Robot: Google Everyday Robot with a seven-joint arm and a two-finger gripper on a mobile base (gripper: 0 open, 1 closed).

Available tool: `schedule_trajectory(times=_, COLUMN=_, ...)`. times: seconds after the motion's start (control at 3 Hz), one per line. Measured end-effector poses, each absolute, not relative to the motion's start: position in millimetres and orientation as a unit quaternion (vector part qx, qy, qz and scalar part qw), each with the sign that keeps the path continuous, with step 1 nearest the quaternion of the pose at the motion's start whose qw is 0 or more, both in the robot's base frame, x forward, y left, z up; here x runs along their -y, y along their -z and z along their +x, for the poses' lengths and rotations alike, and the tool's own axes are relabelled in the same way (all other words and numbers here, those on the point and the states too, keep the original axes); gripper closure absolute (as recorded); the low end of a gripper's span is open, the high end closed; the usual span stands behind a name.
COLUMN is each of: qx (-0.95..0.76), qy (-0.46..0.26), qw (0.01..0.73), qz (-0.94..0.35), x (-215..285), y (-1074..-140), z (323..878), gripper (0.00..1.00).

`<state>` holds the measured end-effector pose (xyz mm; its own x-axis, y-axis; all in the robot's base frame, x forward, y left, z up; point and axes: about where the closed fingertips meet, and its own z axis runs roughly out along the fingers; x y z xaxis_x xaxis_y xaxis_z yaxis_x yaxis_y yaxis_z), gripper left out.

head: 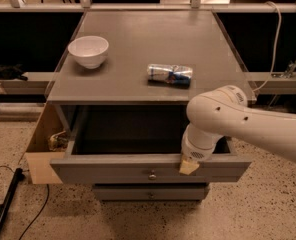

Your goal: Open top drawer

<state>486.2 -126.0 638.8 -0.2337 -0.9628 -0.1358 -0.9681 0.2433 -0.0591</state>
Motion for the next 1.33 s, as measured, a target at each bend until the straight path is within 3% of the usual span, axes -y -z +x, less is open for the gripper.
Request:
schedule_trajectory(times=0.33, qx=-0.785, qy=-0.019, qw=0.072, qz=-0.615, x=126.0, y=-638.8, z=486.2, gripper=0.84)
schedule_trajectory(times=0.67, qx=-0.785, qy=-0.019, qw=0.072, qz=-0.615, x=126.0, y=-638.8, z=486.2, gripper=0.38)
schedule_trajectory(times=1.0, qx=-0.785, qy=-0.019, qw=0.072, qz=-0.615, x=126.0, y=-638.8, z=486.2, gripper=0.41)
schedule_trajectory(times=1.33, qx=-0.785, qy=-0.018, qw=0.071, qz=-0.615, x=127.8, y=-637.1, z=478.3, gripper=0.66)
